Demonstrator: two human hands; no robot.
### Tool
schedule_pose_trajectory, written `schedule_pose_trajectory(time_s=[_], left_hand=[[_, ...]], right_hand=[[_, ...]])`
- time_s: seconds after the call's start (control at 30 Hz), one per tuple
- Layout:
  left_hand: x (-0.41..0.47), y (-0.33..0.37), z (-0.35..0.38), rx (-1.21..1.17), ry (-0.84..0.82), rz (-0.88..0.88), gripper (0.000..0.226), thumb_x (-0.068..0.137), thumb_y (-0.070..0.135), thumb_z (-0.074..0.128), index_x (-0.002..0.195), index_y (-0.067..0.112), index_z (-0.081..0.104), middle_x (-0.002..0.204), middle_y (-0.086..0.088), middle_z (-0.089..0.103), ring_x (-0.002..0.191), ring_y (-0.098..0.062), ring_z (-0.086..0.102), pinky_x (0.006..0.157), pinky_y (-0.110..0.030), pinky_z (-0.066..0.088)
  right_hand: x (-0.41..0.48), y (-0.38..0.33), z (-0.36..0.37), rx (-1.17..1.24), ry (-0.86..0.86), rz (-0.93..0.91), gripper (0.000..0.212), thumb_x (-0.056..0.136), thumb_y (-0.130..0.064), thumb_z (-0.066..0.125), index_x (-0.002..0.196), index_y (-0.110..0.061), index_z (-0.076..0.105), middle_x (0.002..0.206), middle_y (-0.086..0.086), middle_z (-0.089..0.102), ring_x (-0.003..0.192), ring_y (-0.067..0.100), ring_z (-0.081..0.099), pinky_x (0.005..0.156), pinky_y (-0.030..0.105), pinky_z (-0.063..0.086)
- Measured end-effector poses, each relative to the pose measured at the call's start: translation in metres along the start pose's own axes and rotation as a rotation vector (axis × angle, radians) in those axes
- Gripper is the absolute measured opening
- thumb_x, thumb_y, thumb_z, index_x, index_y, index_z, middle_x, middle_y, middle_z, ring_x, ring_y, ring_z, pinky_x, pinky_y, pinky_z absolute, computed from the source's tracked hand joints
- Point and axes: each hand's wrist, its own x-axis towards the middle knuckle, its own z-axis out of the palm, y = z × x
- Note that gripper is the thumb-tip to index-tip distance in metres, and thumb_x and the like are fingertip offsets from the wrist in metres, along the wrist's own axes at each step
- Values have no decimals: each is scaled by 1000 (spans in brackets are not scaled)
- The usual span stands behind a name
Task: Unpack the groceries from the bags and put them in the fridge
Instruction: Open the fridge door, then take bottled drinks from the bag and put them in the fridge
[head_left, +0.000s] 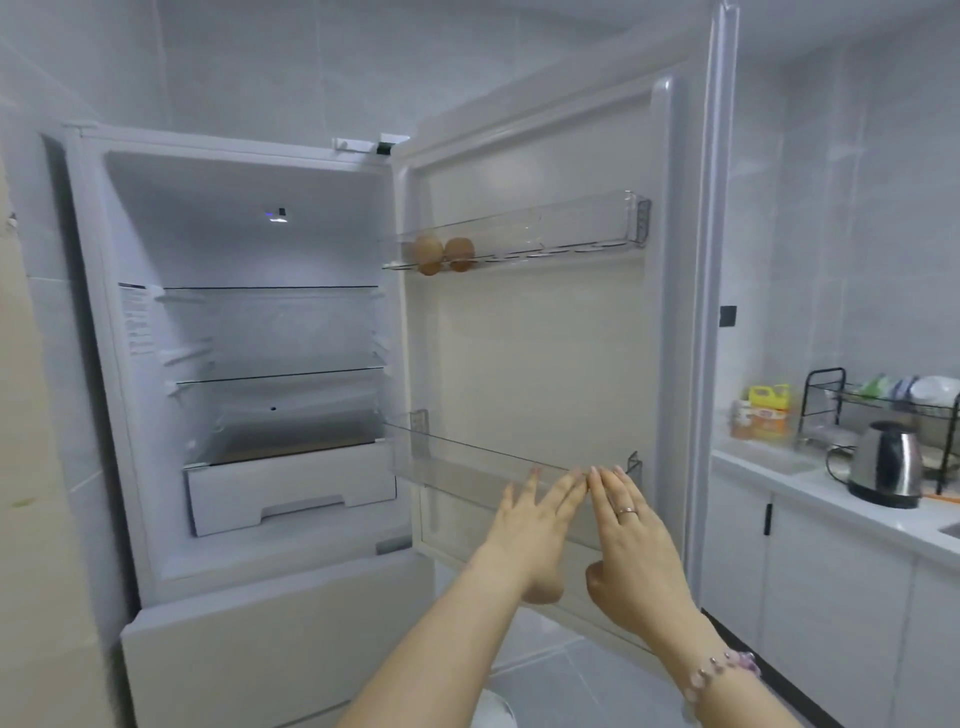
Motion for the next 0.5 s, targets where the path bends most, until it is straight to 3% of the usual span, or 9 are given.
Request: schedule_pose_trajectory(time_s=[0.1, 0.17, 0.23, 0.27, 0.3, 0.37, 0.4, 0.5], left_hand=[[-9, -6, 14, -23, -21, -55, 101, 80, 8, 54, 147, 20, -20, 155, 5, -25, 143, -29, -19, 116, -49, -7], [-16, -13, 25, -26, -35, -58, 98, 82, 10, 54, 148, 22, -17, 154, 5, -25, 143, -27, -18, 116, -47, -6], [-22, -22, 31, -5, -48, -58, 93, 84, 12, 52, 149, 23, -14, 154, 6, -25, 143, -25, -18, 115, -46, -6], [-24, -26, 33, 3, -49, -63, 91, 85, 12, 50, 149, 23, -13, 154, 6, -25, 143, -24, -19, 115, -45, -7], [-26, -29, 34, 3, -44, -68, 89, 85, 12, 49, 150, 22, -11, 154, 6, -25, 143, -23, -19, 115, -45, -8], [-31, -33, 36, -5, -41, -76, 86, 85, 13, 47, 150, 21, -9, 154, 5, -24, 143, -22, -19, 117, -44, -8], [-34, -35, 37, -13, -40, -76, 85, 85, 13, 45, 150, 21, -9, 154, 5, -25, 143, -22, -19, 117, -44, -8], [-39, -37, 39, -44, -27, -57, 83, 86, 16, 42, 150, 20, -11, 148, 8, -32, 143, -21, -21, 117, -42, -9]], right_hand=[[0, 8, -1, -22, -81, 47, 103, 47, -7, 70, 143, -2, 32, 149, 10, 36, 138, 27, 34, 104, 39, 42], [0, 9, -8, 19, -115, 72, 99, 66, -5, 60, 147, -7, 3, 157, 5, 4, 145, 22, 3, 115, 39, 25], [2, 15, -12, -12, -95, 55, 97, 76, -5, 53, 141, -12, -19, 149, -4, -22, 140, 14, -19, 119, 38, 13], [4, 17, -13, -38, -102, 54, 101, 73, -5, 57, 141, -12, -17, 147, -6, -22, 140, 14, -16, 118, 40, 17], [6, 20, -13, -90, -116, 48, 109, 63, -5, 67, 145, -9, -4, 151, -4, -11, 144, 17, -2, 113, 44, 29], [7, 25, -5, -111, -126, 54, 118, 30, -3, 77, 141, -3, 36, 151, 4, 27, 137, 25, 30, 91, 48, 51], [6, 28, 3, -129, -96, 50, 119, 23, -2, 76, 137, -2, 44, 145, 7, 36, 132, 26, 34, 86, 48, 53], [2, 20, 8, -69, -73, 73, 119, 29, -2, 75, 140, -3, 33, 147, 8, 33, 135, 25, 26, 93, 45, 48]])
